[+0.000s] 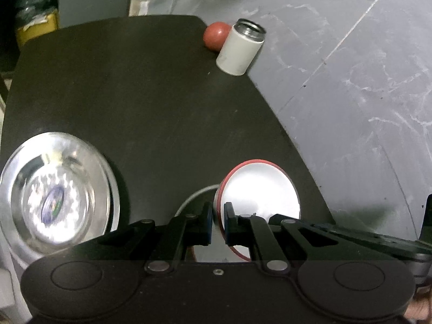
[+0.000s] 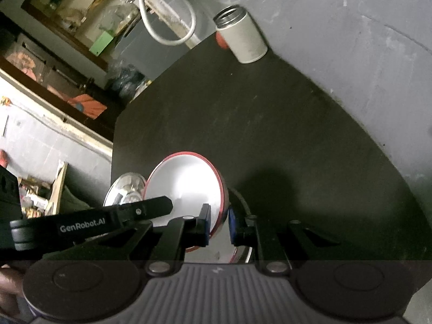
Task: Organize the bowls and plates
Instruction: 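Carry the second white bowl with both grippers over the steel bowl, then lower the second white bowl into the first white bowl with both grippers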
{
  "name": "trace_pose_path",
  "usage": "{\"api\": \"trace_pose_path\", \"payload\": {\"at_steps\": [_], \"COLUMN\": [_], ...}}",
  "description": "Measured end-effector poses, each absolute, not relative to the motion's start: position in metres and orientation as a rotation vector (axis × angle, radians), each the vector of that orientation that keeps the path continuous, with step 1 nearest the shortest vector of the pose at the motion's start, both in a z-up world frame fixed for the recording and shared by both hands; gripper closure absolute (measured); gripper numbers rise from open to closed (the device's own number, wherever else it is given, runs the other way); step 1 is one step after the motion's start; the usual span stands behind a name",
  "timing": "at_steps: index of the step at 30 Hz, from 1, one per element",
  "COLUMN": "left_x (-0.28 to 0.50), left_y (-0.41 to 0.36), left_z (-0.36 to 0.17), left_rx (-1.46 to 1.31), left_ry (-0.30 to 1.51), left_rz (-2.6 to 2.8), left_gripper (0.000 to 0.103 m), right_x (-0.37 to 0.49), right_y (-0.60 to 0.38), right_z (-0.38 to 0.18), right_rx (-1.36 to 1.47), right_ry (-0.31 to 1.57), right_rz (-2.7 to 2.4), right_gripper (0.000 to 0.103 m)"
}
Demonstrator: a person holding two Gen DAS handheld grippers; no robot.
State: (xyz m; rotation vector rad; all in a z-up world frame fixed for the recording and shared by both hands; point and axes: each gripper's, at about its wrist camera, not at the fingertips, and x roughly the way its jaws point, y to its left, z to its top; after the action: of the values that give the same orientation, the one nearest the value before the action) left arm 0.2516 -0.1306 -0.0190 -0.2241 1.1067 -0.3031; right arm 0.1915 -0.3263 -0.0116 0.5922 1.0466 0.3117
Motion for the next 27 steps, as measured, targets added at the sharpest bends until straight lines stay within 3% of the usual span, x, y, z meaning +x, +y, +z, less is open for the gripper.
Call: {"api": "trace_pose_path", "payload": {"at_steps": [27], "left_x": [0.231], "left_y": [-0.119], "left_z": [-0.039], "left_rx": [-0.241], "left_ry": [1.183], "left_rz": [-0.245], "left_gripper": [0.095], "right_x": [0.182], "right_y": [-0.306], "right_z": [-0.011], "right_rx": [0.510], "right_ry": [1.135], "right_rz": [0.332], "right_gripper": [0.085]}}
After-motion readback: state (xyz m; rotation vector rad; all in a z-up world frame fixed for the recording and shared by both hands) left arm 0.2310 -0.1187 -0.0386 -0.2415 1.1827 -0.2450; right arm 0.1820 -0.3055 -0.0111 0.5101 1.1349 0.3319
